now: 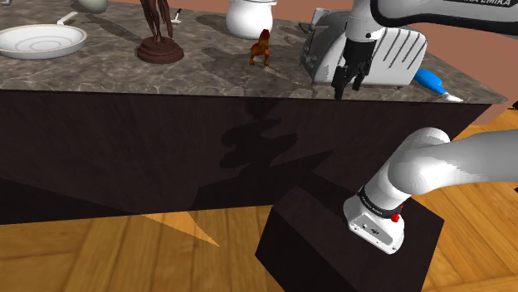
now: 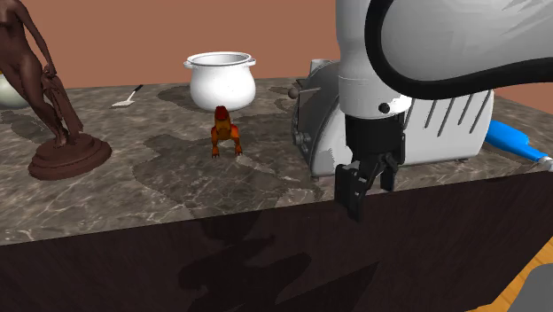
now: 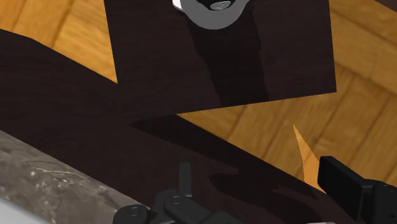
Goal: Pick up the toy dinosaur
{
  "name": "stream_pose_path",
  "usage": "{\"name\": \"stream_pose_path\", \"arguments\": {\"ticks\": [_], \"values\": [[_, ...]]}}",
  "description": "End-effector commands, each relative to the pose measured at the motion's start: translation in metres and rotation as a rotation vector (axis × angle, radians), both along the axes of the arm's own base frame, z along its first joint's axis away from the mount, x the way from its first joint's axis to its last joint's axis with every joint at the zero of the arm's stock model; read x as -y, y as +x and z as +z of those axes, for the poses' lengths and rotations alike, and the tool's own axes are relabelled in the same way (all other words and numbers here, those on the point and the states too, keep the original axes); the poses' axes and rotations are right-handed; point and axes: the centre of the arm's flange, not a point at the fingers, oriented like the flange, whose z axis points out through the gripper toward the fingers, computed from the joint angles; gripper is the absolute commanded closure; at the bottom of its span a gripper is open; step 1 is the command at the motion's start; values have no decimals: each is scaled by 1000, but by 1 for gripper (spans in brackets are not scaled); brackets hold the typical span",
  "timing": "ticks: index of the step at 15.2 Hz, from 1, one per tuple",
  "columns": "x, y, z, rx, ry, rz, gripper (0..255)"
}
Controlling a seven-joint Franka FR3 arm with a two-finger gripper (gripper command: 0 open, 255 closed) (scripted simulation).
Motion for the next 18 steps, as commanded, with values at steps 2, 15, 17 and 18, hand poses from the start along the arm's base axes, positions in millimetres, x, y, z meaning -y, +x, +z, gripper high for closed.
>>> {"name": "stream_pose_path", "arguments": {"ticks": [2,15,17,18], "values": [[-3,11,2,10,-4,-4,0],[-33,157,43,142,-53,-60,0],[-37,179,51,163,-61,-68,0],[-39,190,55,173,-65,-73,0]]}}
